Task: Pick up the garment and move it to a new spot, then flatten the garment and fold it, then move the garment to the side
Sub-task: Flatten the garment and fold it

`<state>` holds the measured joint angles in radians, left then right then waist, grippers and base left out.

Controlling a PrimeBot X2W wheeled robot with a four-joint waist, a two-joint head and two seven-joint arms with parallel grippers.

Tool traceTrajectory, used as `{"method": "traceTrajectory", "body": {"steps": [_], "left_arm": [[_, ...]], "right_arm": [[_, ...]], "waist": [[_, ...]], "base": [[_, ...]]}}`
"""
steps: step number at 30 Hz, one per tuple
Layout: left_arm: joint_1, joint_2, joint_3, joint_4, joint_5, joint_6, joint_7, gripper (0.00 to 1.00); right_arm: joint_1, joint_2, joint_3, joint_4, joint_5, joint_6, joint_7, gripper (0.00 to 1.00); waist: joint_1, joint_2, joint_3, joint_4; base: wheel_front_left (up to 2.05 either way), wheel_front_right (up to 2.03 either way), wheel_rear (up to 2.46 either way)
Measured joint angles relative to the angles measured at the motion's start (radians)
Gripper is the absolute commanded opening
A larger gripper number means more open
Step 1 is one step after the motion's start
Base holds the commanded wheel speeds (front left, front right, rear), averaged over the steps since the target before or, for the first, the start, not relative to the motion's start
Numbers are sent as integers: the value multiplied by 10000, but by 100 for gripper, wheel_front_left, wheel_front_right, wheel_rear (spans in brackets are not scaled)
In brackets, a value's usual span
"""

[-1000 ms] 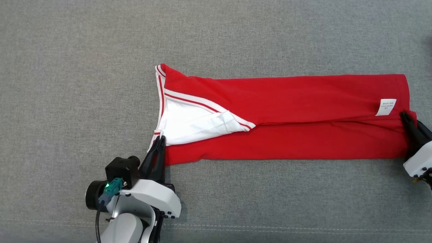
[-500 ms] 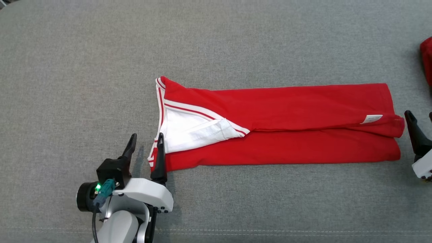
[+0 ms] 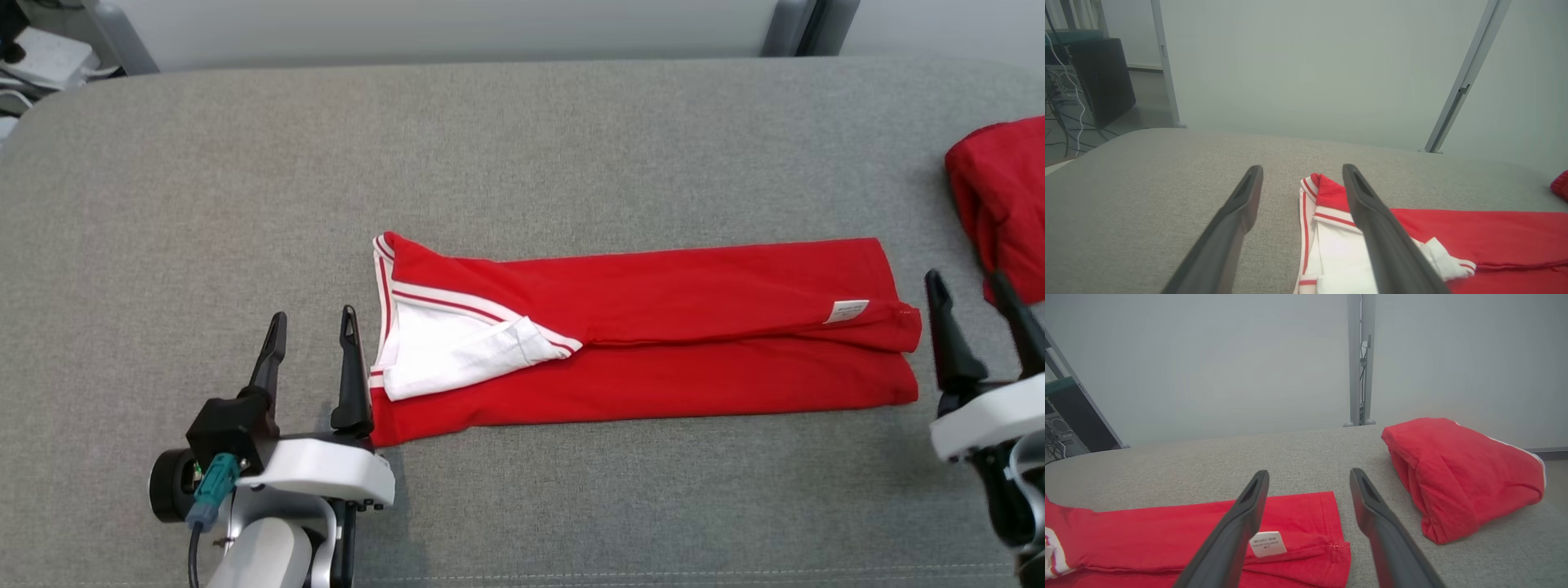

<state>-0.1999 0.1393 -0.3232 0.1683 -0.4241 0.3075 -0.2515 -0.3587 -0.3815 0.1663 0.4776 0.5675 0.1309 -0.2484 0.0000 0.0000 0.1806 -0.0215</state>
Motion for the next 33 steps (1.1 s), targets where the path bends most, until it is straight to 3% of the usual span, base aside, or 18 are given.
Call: {"method": "traceTrajectory", "body": {"steps": [8,22,33], "left_arm": [[799,-433,646,-351,575,-596,-2,100],[2701,-867,1306,-1151,1601,-1620,-2,100],[3219,-884,1605,-1394,1871,-1756,-2,100]], "right_arm": [[1316,888,-589,-1216,-993,0,0,100],[3427,1680,-1032,-2957,-1609,0,0,100],[4054,1837,-1072,-3289,-2069,0,0,100]], "waist": [[0,0,-716,-69],[0,0,-1772,20],[0,0,-2174,104]], "base": [[0,0,0],[0,0,0],[0,0,0]]}}
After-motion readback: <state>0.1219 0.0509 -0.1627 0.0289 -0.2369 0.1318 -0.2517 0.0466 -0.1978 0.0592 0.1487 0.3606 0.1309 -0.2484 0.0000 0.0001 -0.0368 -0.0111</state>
